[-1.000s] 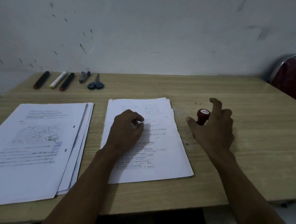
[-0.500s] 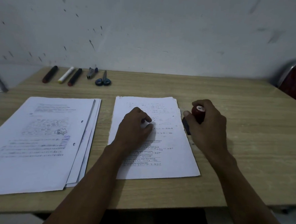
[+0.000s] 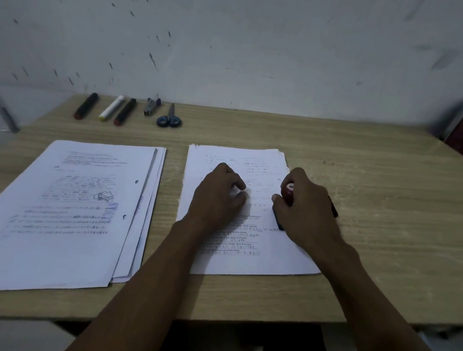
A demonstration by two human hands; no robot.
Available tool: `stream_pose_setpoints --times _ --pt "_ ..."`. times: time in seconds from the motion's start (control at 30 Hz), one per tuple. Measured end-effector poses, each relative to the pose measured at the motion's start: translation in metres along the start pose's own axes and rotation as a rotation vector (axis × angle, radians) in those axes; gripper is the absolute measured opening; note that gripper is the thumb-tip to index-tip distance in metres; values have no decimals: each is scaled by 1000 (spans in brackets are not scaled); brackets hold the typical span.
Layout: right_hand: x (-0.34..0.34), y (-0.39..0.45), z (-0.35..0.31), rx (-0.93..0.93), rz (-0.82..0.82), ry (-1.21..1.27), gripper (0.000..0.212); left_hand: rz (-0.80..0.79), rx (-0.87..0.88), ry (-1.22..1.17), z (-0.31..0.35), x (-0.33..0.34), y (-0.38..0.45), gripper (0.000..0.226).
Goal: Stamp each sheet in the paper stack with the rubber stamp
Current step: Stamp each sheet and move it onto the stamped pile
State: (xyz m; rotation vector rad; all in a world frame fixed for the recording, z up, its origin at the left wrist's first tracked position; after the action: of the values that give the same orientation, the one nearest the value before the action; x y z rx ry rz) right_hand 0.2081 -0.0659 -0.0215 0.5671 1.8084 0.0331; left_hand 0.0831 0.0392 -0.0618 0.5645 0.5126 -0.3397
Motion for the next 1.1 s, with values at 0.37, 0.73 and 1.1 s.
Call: stream_pose_setpoints --times 0.37,0.73,1.1 --pt "-1 27 -3 125 -187 -442 49 1 13 -8 -1 0 1 12" --pt "17 26 -7 129 -190 -399 18 -3 13 -4 -3 1 1 12" --pt "18 26 -9 105 -115 -411 16 2 15 6 -4 2 2 12"
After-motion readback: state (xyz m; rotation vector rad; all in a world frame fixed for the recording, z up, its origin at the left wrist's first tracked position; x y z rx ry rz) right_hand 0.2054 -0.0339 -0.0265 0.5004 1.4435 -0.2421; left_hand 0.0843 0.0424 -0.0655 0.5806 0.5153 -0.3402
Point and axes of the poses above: each hand's wrist, its own y-axis towards the middle knuckle, its own x-axis out of the palm, z = x × y, the point moved 10 cm from there along y, towards the middle knuckle, and after that the axes turned 11 degrees about -y, right-handed, at the moved point
